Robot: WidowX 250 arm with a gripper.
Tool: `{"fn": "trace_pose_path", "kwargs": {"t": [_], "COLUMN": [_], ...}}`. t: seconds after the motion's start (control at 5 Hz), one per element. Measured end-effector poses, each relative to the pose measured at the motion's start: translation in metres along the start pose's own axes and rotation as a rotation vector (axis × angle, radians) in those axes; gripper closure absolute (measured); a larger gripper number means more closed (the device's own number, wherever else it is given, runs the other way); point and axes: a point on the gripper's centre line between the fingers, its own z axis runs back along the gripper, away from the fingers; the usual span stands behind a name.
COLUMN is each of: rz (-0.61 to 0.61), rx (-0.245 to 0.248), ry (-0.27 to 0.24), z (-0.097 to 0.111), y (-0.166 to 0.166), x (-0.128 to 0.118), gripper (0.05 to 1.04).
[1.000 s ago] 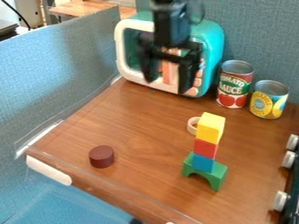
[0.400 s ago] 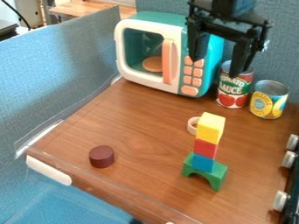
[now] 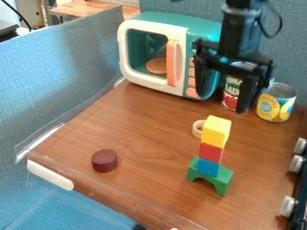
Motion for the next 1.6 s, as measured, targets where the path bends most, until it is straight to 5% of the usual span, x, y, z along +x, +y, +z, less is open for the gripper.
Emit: {"fn": "trace_pose_path", "kwargs": {"t": [0.8, 1.0, 1.2, 1.4, 1.6], "rz": [0.070, 0.078, 0.082, 0.089, 0.112], "rx": [-0.037, -0.050, -0.052, -0.062, -0.052], "ry": [0.068, 0.079, 0.072, 0.072, 0.021], "z": [-0.034, -0.040, -0.041, -0.041, -0.021], "y": [0.005, 0.004, 0.004, 0.007, 0.018], "x": [0.002, 0.000, 0.001, 0.000, -0.005], "gripper": [0.128, 0.408, 0.509, 0.510, 0.510]}}
